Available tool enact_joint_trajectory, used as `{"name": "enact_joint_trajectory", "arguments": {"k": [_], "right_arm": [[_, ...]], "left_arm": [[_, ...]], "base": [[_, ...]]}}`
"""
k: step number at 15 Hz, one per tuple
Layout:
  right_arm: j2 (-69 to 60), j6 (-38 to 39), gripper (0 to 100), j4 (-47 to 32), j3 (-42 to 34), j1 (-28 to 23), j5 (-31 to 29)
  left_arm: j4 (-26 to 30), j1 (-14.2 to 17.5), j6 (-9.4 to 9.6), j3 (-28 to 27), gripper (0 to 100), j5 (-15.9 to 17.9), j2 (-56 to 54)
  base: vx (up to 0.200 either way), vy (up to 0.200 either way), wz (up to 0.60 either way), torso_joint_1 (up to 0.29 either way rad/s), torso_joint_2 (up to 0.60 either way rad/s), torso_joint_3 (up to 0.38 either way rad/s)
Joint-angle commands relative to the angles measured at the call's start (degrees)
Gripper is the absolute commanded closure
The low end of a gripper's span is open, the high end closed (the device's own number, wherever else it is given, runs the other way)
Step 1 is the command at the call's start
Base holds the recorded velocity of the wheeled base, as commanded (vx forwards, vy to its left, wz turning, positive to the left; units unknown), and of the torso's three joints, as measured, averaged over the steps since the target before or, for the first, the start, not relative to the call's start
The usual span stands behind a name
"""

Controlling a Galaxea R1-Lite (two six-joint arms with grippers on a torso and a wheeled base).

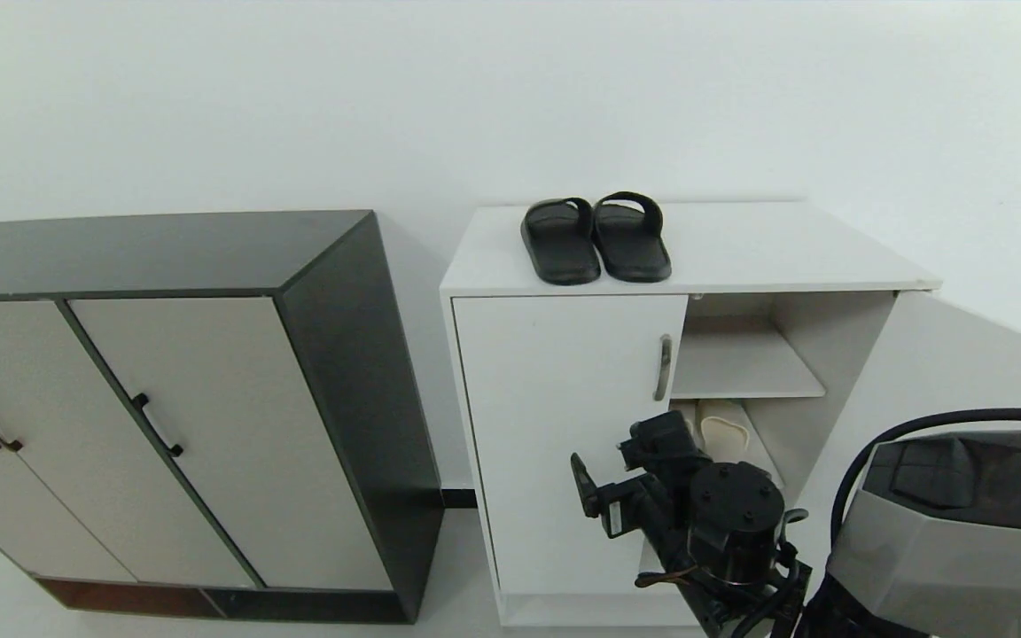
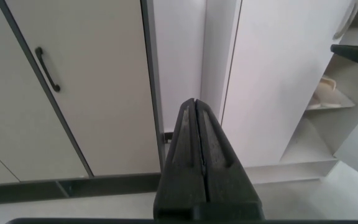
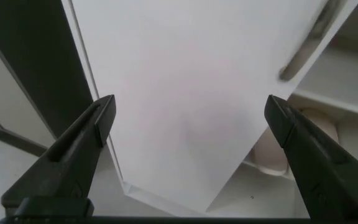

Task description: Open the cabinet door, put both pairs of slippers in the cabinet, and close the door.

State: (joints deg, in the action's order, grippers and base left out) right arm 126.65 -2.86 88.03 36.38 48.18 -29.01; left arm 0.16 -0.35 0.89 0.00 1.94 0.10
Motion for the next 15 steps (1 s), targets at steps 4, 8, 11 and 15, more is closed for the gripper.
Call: {"name": "enact_joint_trajectory", "arguments": {"k": [4, 8, 11, 15], "right_arm": [[0.18, -0.04, 0, 0.04, -0.08, -0.01, -0.08], [0.18, -0.04, 0, 0.04, -0.08, -0.1, 0.01], [0.09, -0.04, 0, 0.13, -0.08, -0.01, -0.08], [0.97, -0.48, 0, 0.39, 0.45, -1.68, 0.19]], "left_arm": [[0.02, 0.0, -0.01, 0.0, 100, 0.0, 0.08], [0.02, 0.0, -0.01, 0.0, 100, 0.0, 0.08], [0.02, 0.0, -0.01, 0.0, 100, 0.0, 0.08], [0.02, 0.0, -0.01, 0.0, 100, 0.0, 0.08]], "base": [[0.0, 0.0, 0.0, 0.206, -0.51, -0.314], [0.0, 0.0, 0.0, 0.226, -0.54, -0.314], [0.0, 0.0, 0.0, 0.246, -0.56, -0.323], [0.0, 0.0, 0.0, 0.221, -0.51, -0.279]]}}
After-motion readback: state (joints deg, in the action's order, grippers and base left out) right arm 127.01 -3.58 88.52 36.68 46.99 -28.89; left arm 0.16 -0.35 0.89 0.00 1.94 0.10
